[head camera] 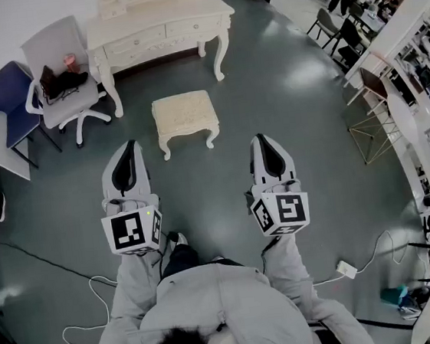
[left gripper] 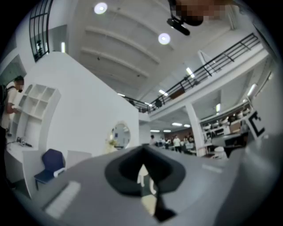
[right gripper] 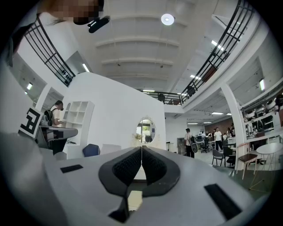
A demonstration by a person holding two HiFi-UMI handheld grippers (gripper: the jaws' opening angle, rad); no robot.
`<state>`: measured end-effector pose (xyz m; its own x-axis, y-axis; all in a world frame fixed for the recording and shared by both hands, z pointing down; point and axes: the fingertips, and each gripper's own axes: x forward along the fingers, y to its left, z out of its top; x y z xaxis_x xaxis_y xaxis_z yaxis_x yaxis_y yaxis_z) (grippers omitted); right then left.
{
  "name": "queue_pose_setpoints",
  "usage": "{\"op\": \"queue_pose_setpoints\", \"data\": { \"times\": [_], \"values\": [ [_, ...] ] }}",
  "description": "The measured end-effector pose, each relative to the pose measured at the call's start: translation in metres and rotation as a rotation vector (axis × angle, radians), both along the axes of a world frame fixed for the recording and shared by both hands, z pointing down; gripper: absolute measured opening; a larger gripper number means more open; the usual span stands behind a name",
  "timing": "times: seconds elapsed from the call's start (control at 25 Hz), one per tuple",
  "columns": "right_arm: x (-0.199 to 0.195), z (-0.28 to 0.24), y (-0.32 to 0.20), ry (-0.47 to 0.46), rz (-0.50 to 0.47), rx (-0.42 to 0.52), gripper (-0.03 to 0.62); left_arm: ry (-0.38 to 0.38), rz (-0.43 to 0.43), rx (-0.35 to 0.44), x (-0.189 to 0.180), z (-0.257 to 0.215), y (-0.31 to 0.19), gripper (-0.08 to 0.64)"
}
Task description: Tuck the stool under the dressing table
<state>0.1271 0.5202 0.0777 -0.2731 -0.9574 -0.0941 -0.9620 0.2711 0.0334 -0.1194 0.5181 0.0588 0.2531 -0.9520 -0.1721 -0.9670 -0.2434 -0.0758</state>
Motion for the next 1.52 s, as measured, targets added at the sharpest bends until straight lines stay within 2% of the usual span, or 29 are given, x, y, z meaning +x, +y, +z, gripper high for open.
{"op": "queue_pose_setpoints", "data": {
  "times": [0.56, 1.08, 1.52],
  "values": [
    [-0.016, -0.005, -0.023, -0.008, 0.014, 0.02, 0.002, 0.005, 0.005, 0.023, -0.018, -0.007, -0.024, 0.009],
    [-0.044, -0.01, -0.064, -0.025, 0.099, 0.053, 0.002, 0.011, 0.057, 0.051, -0.054, -0.013, -0.078, 0.009],
    [-0.05, -0.007, -0.085, -0.02, 0.154, 0.045, 0.003, 0.026, 0.104, 0.042, -0.062, -0.008, -0.113, 0.009]
  ]
}}
